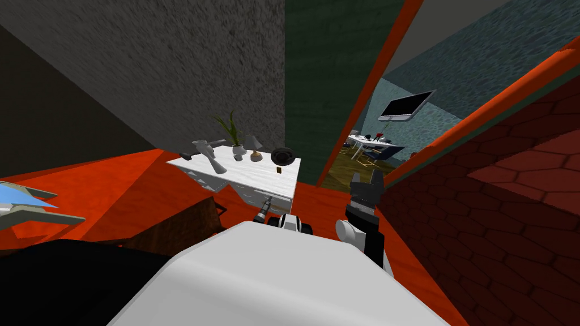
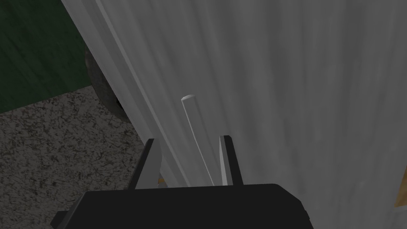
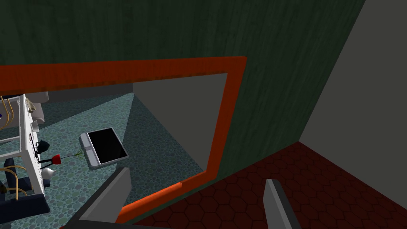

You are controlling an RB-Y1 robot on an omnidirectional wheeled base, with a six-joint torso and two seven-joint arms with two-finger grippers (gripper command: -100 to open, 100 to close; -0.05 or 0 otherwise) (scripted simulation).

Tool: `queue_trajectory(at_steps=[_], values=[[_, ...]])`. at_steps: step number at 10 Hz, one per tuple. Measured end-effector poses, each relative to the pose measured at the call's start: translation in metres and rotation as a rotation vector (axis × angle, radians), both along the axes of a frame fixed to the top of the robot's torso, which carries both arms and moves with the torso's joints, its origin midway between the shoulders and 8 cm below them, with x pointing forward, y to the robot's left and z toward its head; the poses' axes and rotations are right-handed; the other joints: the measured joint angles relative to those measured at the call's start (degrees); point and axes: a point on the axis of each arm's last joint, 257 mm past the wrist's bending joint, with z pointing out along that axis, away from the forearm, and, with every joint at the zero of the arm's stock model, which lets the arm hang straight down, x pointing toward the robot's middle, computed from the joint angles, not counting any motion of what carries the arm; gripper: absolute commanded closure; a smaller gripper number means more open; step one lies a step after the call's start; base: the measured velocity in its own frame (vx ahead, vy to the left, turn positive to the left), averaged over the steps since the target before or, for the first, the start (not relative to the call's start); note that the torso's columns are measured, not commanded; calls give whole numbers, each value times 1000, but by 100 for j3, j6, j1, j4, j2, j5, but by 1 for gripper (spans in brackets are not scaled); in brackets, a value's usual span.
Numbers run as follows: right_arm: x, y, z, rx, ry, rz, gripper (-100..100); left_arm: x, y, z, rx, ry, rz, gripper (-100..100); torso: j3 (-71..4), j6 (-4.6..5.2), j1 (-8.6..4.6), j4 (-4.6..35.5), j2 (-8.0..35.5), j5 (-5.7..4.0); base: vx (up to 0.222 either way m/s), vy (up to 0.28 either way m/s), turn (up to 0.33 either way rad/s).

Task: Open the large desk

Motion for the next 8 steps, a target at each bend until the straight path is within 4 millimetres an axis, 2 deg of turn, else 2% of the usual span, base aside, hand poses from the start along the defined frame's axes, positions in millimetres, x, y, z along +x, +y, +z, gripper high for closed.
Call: queue_trajectory(at_steps=[4,8], values=[[0,0,0,0,0,0,0,5,-6,-2,-1,9,-14,100,-4,1,1,-10,-11,5,-35,-3,11],[0,0,0,0,0,0,0,24,0,5,4,12,-24,100,13,0,-9,21,30,-9,-184,0,16]])
